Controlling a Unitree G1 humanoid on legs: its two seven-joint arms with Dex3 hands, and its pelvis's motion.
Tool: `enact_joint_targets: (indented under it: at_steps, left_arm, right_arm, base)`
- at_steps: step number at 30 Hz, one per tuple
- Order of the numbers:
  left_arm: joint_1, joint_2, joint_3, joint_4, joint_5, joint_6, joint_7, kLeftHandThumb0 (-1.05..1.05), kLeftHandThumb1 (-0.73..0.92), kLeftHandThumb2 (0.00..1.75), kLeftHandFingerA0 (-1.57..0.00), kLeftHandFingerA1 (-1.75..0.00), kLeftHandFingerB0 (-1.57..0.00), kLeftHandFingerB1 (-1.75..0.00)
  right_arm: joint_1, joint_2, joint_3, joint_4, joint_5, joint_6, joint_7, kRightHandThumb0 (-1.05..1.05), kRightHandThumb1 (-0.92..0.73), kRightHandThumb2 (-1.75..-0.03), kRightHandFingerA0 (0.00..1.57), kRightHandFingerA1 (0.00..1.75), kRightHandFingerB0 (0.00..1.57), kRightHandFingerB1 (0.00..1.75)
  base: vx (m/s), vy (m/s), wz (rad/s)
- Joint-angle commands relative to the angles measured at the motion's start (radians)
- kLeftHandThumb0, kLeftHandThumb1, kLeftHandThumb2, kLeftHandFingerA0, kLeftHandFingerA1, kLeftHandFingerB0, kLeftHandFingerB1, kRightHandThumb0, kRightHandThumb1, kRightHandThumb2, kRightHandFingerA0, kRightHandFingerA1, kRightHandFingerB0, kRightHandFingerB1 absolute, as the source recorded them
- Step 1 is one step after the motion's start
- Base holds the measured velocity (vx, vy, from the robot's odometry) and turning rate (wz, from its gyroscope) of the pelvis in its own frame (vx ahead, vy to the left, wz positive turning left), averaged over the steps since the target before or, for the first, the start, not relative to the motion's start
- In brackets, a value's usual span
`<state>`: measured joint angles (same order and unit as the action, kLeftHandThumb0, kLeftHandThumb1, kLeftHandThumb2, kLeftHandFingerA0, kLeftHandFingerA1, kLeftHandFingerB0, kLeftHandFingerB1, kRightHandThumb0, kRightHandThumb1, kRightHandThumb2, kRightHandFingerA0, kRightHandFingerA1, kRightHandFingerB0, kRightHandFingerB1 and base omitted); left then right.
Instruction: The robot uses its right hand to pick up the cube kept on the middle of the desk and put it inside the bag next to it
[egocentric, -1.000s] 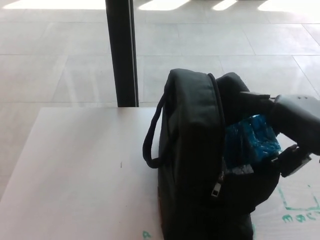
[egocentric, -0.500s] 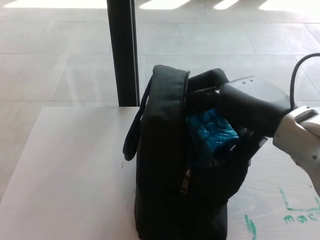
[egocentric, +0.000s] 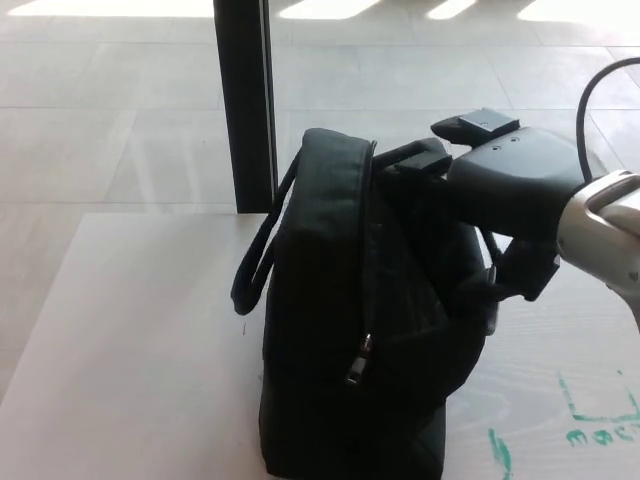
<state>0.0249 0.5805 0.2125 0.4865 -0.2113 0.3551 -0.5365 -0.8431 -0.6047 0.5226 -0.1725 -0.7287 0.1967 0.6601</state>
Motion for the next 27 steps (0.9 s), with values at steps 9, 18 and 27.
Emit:
enact_joint_targets:
  at_steps: [9, 18, 27]
  left_arm:
    - [0.009, 0.009, -0.031, 0.005, 0.025, -0.034, -0.041, -0.60, 0.42, 0.87, -0.20, -0.56, -0.40, -0.59]
    - [0.013, 0.005, -0.023, 0.015, 0.009, -0.012, -0.043, -0.62, 0.41, 0.86, -0.20, -0.57, -0.38, -0.58]
    - [0.049, 0.007, -0.011, -0.008, -0.002, -0.012, -0.049, -0.61, 0.41, 0.86, -0.21, -0.57, -0.40, -0.59]
  right_arm:
    - [-0.127, -0.054, -0.042, -0.006, -0.007, 0.110, 0.350, -0.97, -0.55, -0.84, 0.00, 0.00, 0.16, 0.20]
    - [-0.023, -0.128, -0.439, -0.110, 0.188, 0.179, 0.267, -0.67, -0.65, -0.59, 0.12, 0.42, 0.36, 0.33]
    - [0.335, -0.111, -0.917, -0.147, 0.270, 0.273, 0.234, -0.55, -0.68, -0.60, 0.24, 0.38, 0.27, 0.32]
  base:
    - [0.00, 0.000, 0.00]
    - [0.00, 0.000, 0.00]
    - [0.00, 0.000, 0.00]
